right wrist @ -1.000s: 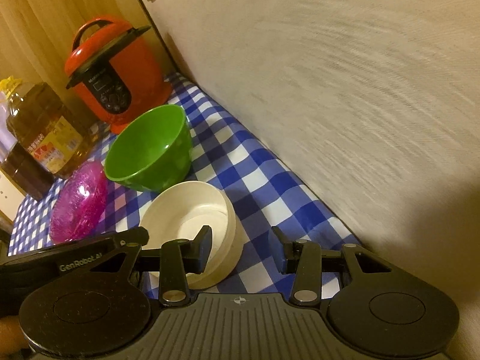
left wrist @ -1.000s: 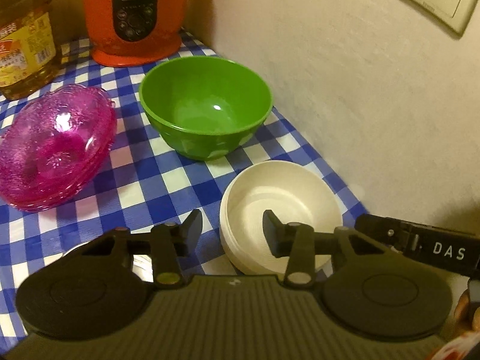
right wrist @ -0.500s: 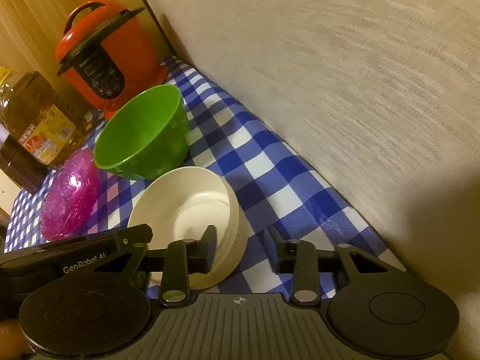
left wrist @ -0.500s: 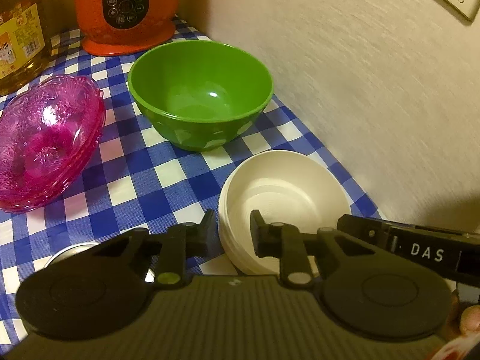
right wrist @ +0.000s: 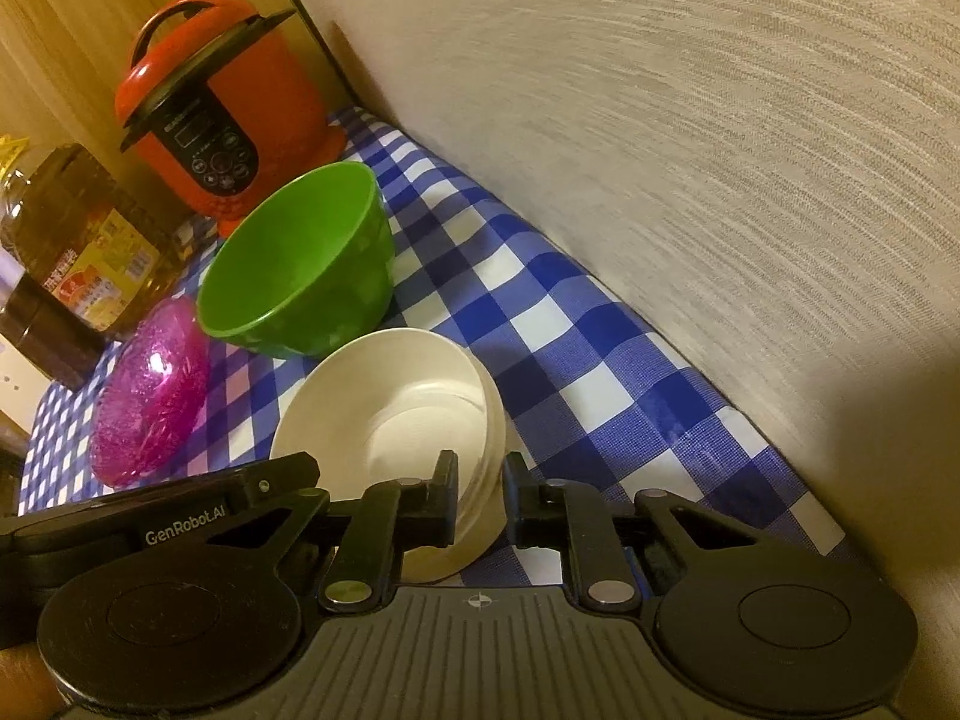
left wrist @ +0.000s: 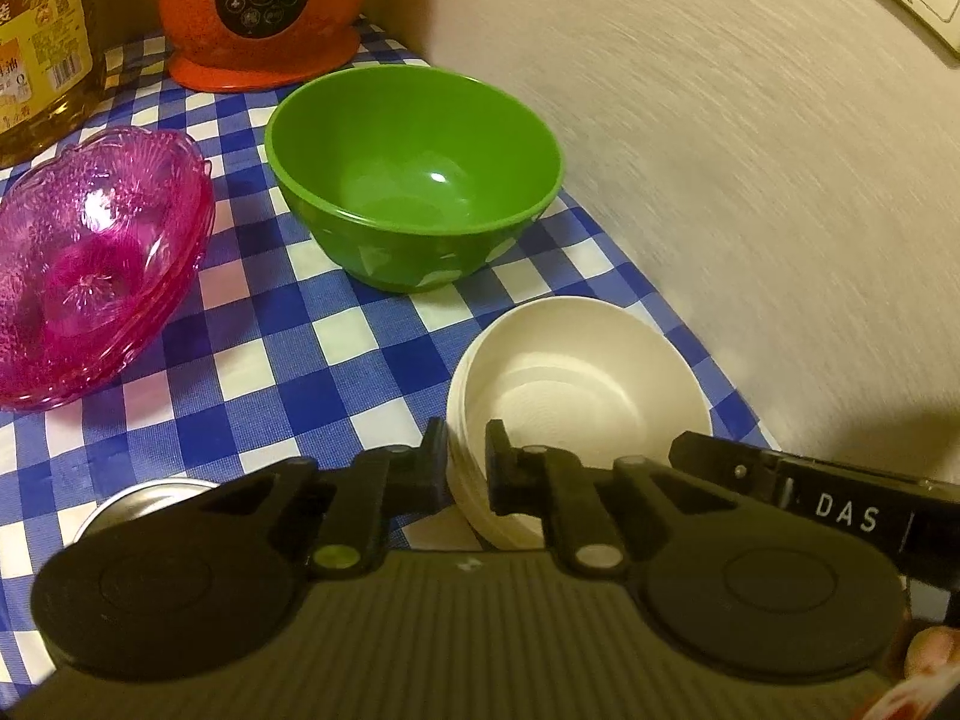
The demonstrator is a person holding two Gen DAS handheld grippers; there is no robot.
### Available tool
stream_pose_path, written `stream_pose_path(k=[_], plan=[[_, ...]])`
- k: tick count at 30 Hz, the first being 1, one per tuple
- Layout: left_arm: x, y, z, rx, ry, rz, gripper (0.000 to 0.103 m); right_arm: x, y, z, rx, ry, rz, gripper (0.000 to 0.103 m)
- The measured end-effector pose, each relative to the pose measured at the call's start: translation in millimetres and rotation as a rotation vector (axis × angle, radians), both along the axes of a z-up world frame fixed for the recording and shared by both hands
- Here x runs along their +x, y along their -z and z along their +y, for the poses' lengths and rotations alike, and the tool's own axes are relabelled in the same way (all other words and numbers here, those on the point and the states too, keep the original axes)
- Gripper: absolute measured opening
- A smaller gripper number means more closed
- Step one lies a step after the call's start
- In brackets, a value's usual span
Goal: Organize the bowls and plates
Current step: 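Lift the white bowls with both tools and carry them toward the green bowl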
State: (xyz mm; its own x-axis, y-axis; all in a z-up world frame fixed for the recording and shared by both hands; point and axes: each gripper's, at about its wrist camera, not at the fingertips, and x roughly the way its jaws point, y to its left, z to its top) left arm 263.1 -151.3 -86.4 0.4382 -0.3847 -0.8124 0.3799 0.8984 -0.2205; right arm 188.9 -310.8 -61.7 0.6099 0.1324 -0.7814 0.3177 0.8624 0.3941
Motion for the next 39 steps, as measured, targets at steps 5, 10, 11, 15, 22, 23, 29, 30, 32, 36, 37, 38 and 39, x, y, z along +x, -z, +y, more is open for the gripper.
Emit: stream_pose_path(k=[5,10,11,15,22,23,29,30,32,36,37,38,39], plan=[[-1.3,-1.6,-0.1,-0.004,-0.007,0.008,0.011,-1.0,0.2,-0.6,0.003,0.003,0.0,0.015],[-4.1,-5.0,0.5,-0.009,-0.014,0.009,0.01,-4.3,-3.1,-2.9,0.001,0.011,-0.009,0.013],[-4.7,-5.5,0.6,-0.012,-0.016,0.01,0.01,-4.8,-4.1,-3.1,0.0,0.009,-0.011,0.013],[-8.8,-9.7,1.5,-0.022,-0.021,0.008,0.01,-7.9,-7.6,-4.5,0.004,0.012,-0.018,0.012],[-15.2,-18.6,4.1,-0.028,-0.028,0.001,0.01,-12.8,-16.3,-3.4,0.005,0.012,-0.029,0.012],[-16.1,-20.3,4.4,-0.03,-0.028,0.0,0.01,-13.5,-17.9,-3.2,0.004,0.012,-0.032,0.012],[-20.0,-31.9,9.3,-0.053,-0.04,-0.008,0.01,-16.9,-28.1,-2.3,0.003,0.007,-0.051,0.012],[-20.6,-34.6,10.2,-0.057,-0.042,-0.01,0.01,-17.4,-30.3,-1.8,0.001,0.005,-0.056,0.012],[-21.6,-39.8,11.6,-0.061,-0.044,-0.018,0.01,-18.1,-34.7,-0.3,-0.003,0.003,-0.064,0.012],[-23.2,-51.8,16.5,-0.076,-0.054,-0.035,0.01,-19.0,-43.9,2.9,-0.006,0.0,-0.082,0.012],[-23.1,-54.8,17.6,-0.08,-0.057,-0.038,0.01,-18.4,-45.8,3.2,-0.005,0.0,-0.086,0.012],[-22.9,-57.6,18.7,-0.084,-0.059,-0.042,0.01,-17.9,-47.9,3.7,-0.006,-0.002,-0.09,0.012],[-22.6,-60.7,19.8,-0.088,-0.061,-0.045,0.01,-17.6,-50.4,4.5,-0.007,-0.003,-0.095,0.012]])
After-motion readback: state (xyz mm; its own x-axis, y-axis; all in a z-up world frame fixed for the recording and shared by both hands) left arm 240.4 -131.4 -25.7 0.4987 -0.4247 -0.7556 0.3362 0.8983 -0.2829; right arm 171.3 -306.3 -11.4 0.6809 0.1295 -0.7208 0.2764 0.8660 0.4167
